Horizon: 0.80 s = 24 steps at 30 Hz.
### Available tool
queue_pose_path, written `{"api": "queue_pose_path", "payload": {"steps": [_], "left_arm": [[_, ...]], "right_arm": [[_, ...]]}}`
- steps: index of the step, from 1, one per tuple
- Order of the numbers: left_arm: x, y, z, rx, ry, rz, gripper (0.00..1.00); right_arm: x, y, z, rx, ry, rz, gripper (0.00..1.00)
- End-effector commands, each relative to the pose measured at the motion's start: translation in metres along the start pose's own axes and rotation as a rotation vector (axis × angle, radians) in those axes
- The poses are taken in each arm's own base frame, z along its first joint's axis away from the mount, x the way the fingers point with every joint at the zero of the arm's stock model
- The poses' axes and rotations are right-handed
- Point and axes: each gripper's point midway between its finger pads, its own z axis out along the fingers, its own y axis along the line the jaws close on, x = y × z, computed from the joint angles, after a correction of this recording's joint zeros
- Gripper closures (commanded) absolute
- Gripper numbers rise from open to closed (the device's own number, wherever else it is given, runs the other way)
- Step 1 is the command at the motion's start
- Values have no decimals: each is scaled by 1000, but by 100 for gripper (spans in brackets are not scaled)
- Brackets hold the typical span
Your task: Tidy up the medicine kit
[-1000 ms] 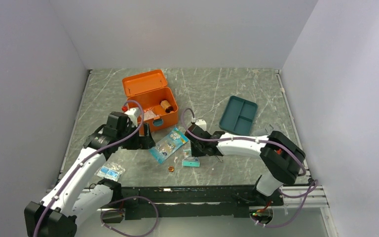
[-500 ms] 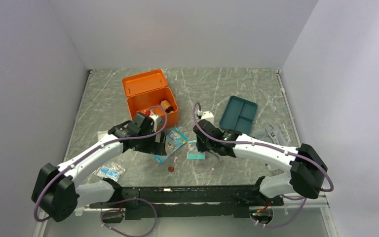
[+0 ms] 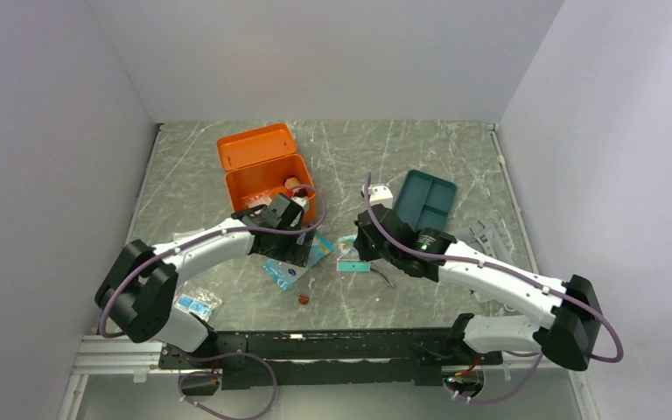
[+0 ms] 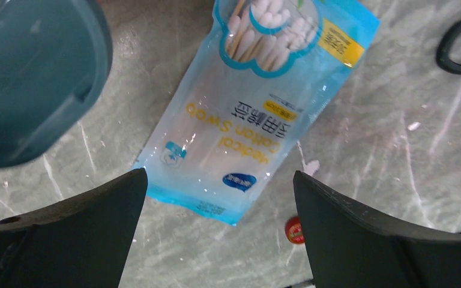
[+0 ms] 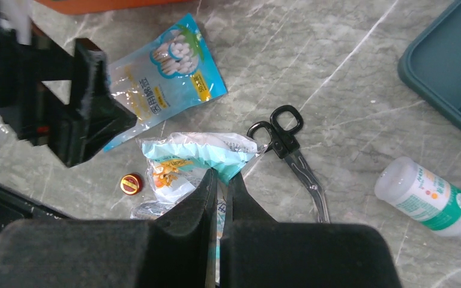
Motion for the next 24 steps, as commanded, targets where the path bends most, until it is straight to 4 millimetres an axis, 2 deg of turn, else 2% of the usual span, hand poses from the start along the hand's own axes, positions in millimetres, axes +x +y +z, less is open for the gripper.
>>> {"api": "queue_pose_path", "payload": {"steps": [1,7,16,19,24], "left_arm": [[-23,-2,10,-20,-62,29,1],[-13,2,26,-49,-20,28,12],[8,10,45,-98,59,30,50],[14,11,49,-102,72,32,55],[20,11,49,-99,75,31,74]], "right_arm": [[-29,-5,-26,-2,-96,17,100],[-24,-13,-34,6,-98,34,100],[-21,-13,-34,6,-88,44,100],[-20,-13,-33,6,-83,44,100],[-20,-13,-33,9,-82,49,100]]}}
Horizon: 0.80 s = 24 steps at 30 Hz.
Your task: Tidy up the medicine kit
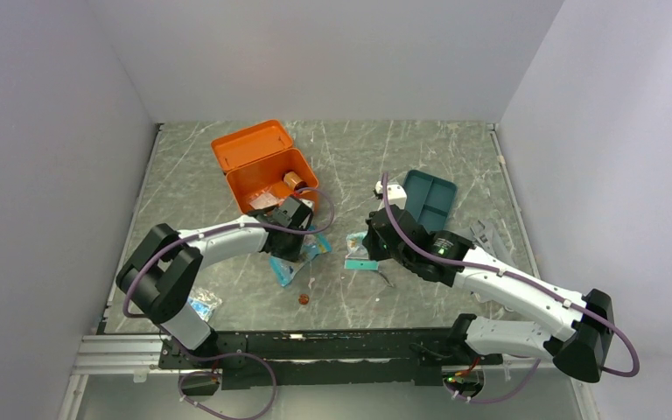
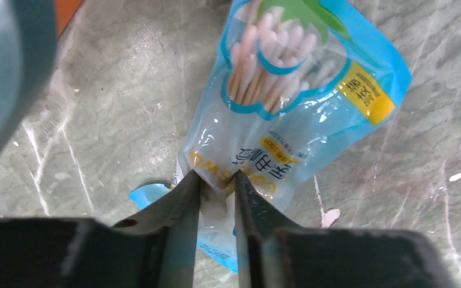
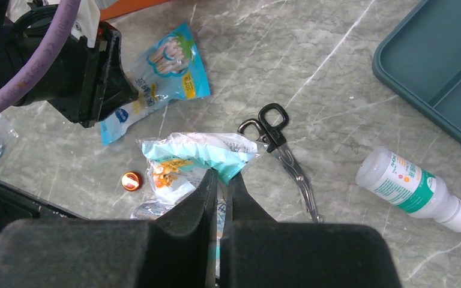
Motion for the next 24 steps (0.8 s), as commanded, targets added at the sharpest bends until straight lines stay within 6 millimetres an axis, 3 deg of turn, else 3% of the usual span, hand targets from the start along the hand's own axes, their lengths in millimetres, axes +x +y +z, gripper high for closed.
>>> {"api": "queue_pose_path", "payload": {"steps": [1,3,11,18,24], "left_arm": [[21,3,9,-13,50,12,79],[23,3,7,-16,50,10,100],[27,-6,-14,2,21,29,100],[9,-13,-67,60,-92,7,100],[-19,-16,-122,111,-215,-5,100]], "right_arm": [[-6,-1,-4,6,-20,24,100],[-6,-1,-3,6,-20,25,100],[-17,0,-5,19,-42,13,100],[-38,-5,-13,53,-103,-2,100],[-59,-7,-15,69,-154,-15,100]]}}
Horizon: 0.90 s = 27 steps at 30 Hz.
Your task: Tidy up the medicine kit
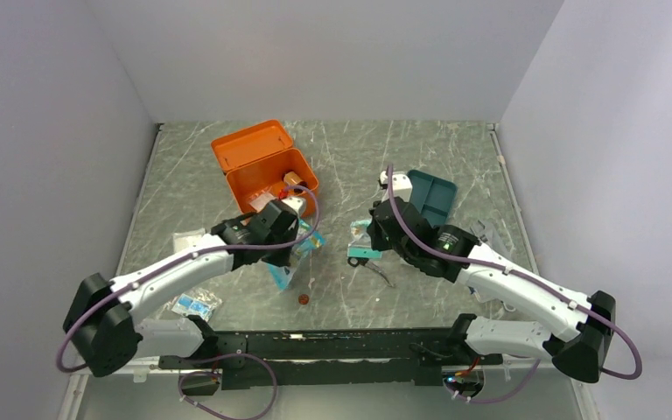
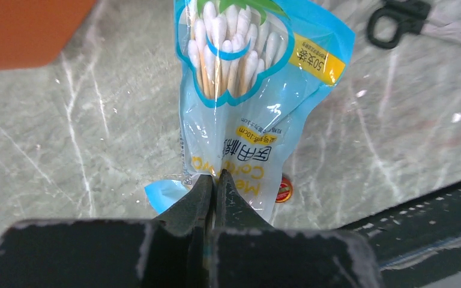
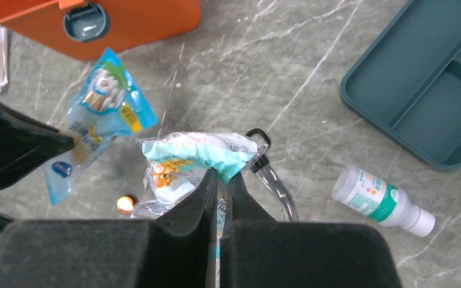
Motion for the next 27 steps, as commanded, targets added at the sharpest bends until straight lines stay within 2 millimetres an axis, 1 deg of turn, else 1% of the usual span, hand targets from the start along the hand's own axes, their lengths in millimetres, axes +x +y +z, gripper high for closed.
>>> {"api": "queue_pose_path", "payload": {"steps": [1,5,6,8,11,13,17,22,24,27], "left_arm": [[-36,-4,-44,20,-109,-2,100],[-63,7,-67,-59,-164,42,100],[-74,8,-75,-73,-183,52,100],[-87,12,-82,-105,-198,82,100],[-108,19,-91,-157,-215,145,100],[-120,28,-92,-211,-201,189,100],[-150,45,-103,-239,-247,246,100],[-179,71,-104,-245,-316,359,100],[-188,80,-102,-249,-324,390,100],[-196,88,-92,-224,-320,436,100]], "right_arm": [[-36,1,-5,4,-91,2,100],[-46,5,-3,-18,-110,4,100],[-48,5,-3,-19,-112,2,100],[-49,6,-2,-20,-114,-2,100],[-49,8,-1,-37,-118,-9,100],[-47,8,0,-47,-118,-8,100],[-43,10,-1,-71,-119,1,100],[-38,12,-2,-102,-125,18,100],[-36,13,-2,-112,-119,21,100],[-30,11,-1,-112,-108,25,100]]}}
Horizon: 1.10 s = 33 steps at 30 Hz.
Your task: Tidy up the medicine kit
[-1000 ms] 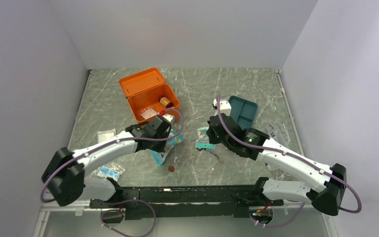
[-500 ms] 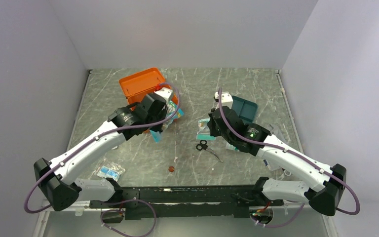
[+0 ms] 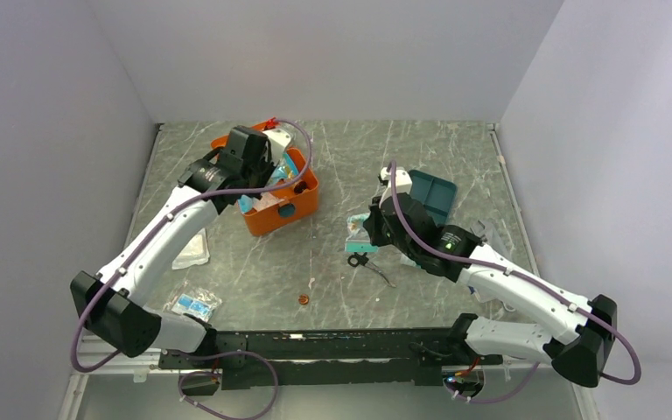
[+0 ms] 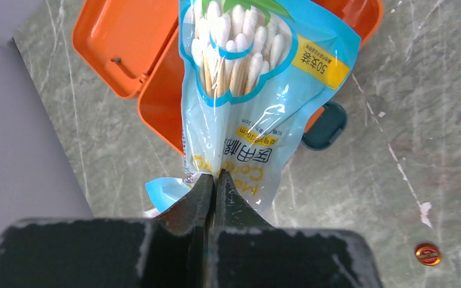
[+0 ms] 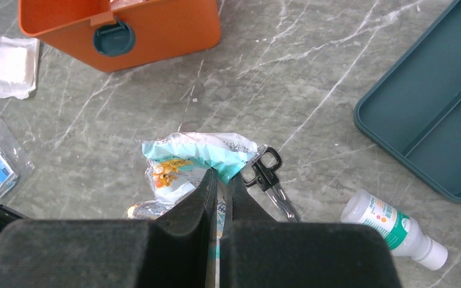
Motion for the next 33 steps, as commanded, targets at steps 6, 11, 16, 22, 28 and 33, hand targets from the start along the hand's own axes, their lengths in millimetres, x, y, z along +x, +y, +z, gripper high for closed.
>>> {"api": "queue_pose_path", "payload": {"steps": [6,11,16,22,28,33], "left_arm": [[-23,22,48,66,-46,128,100],[-17,11,84,114,-28,138,100],[-5,-4,111,167,-7,153,100],[12,-6,132,158,70,160,100],[32,-13,142,177,146,143,86],[29,-19,126,207,107,94,70]], "right_arm": [[-3,3,-7,-49,-40,45,100],[0,4,-8,-57,-29,46,100],[2,2,-11,-55,-23,43,100],[6,2,-10,-61,-10,43,100],[-4,9,-7,-71,-22,32,100],[-22,13,-6,-64,-52,7,100]]}}
